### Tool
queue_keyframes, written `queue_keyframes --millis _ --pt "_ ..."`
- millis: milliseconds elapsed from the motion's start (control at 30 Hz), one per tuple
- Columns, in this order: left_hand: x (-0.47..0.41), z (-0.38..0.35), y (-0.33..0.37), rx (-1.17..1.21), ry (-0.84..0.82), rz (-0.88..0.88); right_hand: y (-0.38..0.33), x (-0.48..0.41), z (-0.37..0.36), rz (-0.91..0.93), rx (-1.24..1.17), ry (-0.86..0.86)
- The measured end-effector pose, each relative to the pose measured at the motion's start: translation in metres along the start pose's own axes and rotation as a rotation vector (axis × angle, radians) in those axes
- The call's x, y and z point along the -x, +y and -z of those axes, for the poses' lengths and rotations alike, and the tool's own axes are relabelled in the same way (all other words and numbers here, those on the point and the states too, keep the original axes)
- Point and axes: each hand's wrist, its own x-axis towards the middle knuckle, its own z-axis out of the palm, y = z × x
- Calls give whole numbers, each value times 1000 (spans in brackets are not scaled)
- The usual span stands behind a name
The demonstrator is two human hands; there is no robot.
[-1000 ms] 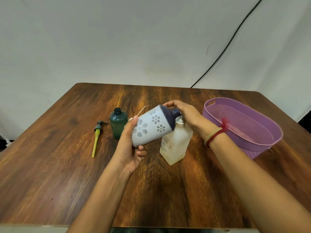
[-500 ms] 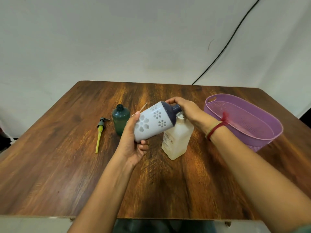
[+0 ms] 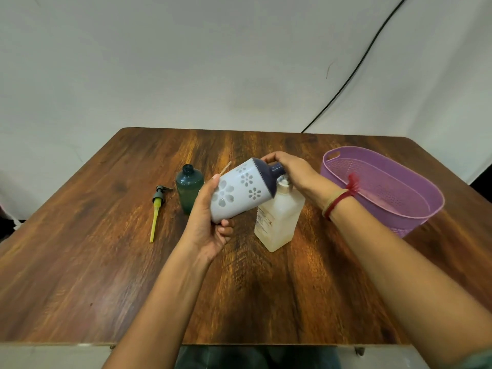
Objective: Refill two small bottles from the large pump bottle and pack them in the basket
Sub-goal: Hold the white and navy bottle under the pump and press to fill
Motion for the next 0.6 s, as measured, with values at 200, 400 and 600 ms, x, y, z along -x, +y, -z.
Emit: queue_keyframes --millis 200,400,600 --pt "1 1 1 20 -28 -13 -8 0 7 -3 59 -61" --pt "-1 3 -1 -6 7 -5 5 -2 -4 -8 -78 4" --pt "2 1 2 13 -39 -12 -6 0 6 -6 16 -58"
